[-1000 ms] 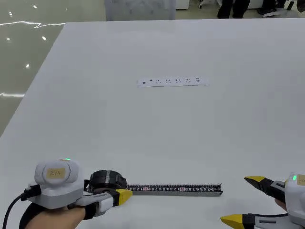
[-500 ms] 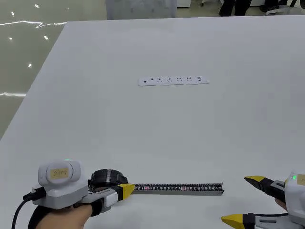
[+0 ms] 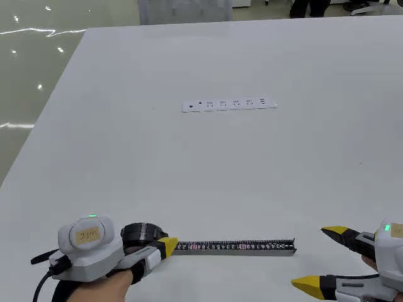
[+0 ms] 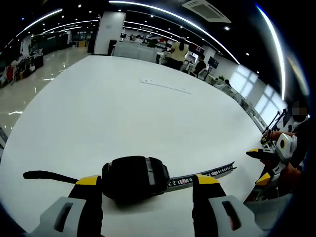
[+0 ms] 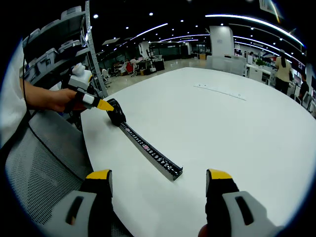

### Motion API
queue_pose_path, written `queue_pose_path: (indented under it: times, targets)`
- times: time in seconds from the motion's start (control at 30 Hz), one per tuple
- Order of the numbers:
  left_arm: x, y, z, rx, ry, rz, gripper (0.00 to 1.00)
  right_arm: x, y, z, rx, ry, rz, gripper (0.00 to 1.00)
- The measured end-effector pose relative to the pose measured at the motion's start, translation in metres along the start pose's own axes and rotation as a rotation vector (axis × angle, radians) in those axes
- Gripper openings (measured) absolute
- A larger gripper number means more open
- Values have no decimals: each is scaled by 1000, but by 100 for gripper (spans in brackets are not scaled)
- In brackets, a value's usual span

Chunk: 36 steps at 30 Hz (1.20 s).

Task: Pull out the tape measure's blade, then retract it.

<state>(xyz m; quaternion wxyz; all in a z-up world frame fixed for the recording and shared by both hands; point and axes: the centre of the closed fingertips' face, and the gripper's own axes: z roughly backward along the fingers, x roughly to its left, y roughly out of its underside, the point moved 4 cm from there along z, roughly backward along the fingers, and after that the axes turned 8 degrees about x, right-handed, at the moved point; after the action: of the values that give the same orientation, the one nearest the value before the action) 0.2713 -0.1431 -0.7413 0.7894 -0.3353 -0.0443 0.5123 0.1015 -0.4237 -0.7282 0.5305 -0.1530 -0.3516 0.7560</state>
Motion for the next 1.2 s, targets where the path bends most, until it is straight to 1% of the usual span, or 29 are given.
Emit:
queue_pose_path:
  times: [0.2,0.3,0.47,0.63,0.8,0.87,1.2]
  targets:
    - [-2,1,-2,-7,-45,-9,70,2,-4,-5,-1,-7,9,77]
    - [0,1,-3,-16,-67,-2,69,4,-8,-8,-3,-10,14,77]
    - [5,2,-6,-24,-101,-14,64,5,-11,-13,-2,-17,20,77]
    - [7,4,-10,-31,-129,-30,62,6,-14,-17,4,-25,28,76]
    - [9,4,-11,-35,-146,-30,60,5,-17,-19,6,-28,32,76]
    - [10,5,-12,-31,-157,-48,59,5,-17,-20,7,-29,33,76]
    - [10,6,-12,-29,-161,-59,59,5,-17,-25,15,-37,36,76]
